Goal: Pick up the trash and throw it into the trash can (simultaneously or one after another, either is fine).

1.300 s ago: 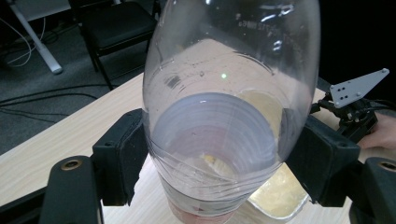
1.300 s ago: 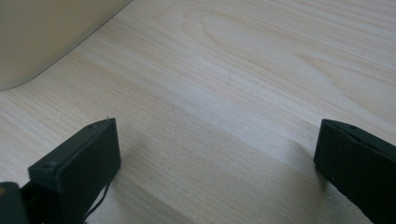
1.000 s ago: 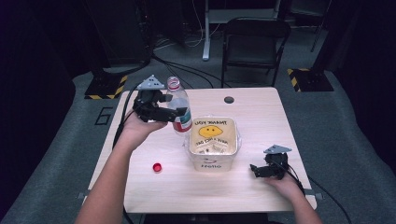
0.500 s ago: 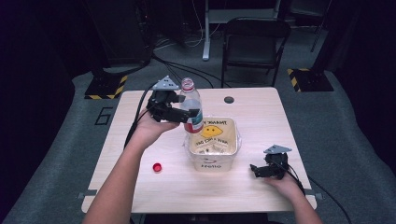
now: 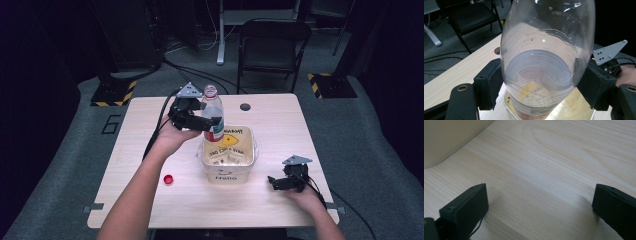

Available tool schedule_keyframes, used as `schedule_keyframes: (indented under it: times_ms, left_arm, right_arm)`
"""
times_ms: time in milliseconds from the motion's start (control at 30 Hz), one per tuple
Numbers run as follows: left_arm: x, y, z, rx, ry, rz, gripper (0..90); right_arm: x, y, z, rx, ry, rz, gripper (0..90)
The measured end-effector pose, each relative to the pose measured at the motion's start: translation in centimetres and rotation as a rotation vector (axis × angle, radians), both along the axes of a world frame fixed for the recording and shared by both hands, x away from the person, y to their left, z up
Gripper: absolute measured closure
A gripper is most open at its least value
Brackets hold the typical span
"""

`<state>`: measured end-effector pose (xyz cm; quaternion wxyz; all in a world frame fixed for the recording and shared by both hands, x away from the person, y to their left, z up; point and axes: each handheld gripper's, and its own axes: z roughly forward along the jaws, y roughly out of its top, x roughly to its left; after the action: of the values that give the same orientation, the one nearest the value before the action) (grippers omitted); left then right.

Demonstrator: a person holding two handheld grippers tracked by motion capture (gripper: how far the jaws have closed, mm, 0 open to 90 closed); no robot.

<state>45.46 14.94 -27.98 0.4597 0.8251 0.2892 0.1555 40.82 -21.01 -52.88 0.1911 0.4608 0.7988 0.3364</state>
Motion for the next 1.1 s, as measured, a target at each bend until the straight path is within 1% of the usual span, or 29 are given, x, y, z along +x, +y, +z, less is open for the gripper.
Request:
schedule_keyframes:
  times_ms: [167,300,367,433,567,700,733,800,933,967,1000,1033,1100]
  left_arm:
    - [0.5,-0.3,-0.9,-0.015,0.018,0.011,25.8]
    - [0.9,-0.8,-1.7,-0.003,0.022,0.02,25.7]
    - [1.0,-1.0,-2.2,0.008,0.02,0.026,25.8]
    - [1.2,-1.2,-2.6,0.028,0.023,0.028,25.7]
    - [1.4,-1.5,-3.4,0.03,0.026,0.036,25.7]
    - [1.5,-1.5,-4.0,0.049,0.025,0.041,25.8]
    - [1.5,-1.6,-4.2,0.039,0.029,0.048,25.7]
    - [1.6,-1.6,-4.5,0.051,0.023,0.049,25.7]
    - [1.7,-1.7,-5.2,0.045,0.025,0.062,25.8]
    - [1.7,-1.7,-5.3,0.05,0.025,0.061,25.8]
    - [1.7,-1.7,-5.5,0.044,0.025,0.062,25.8]
    - [1.8,-1.7,-5.7,0.05,0.029,0.061,25.8]
    - [1.9,-1.6,-6.1,0.051,0.03,0.067,25.8]
  right_arm:
    - [0.0,0.0,0.0,0.0,0.0,0.0,0.0]
    - [0.0,0.0,0.0,0.001,0.001,0.0,0.0]
    - [0.0,0.0,0.0,0.0,0.001,0.0,0.0]
    - [0.0,0.0,0.0,0.0,0.0,0.0,0.0]
    - [0.0,0.0,0.0,0.001,0.0,0.0,0.0]
    - [0.0,0.0,0.0,0.001,0.0,-0.001,0.0]
    - [0.0,0.0,0.0,0.001,0.0,0.0,0.0]
    - [0.0,0.0,0.0,0.001,0.001,0.0,0.0]
    - [0.0,0.0,0.0,0.0,0.001,0.0,0.0]
    - [0.0,0.0,0.0,0.001,0.001,0.0,0.0]
    - [0.0,0.0,0.0,0.001,0.001,-0.001,0.0]
    - [0.0,0.0,0.0,0.001,0.001,-0.001,0.0]
    - [0.0,0.0,0.0,0.001,0.001,0.0,0.0]
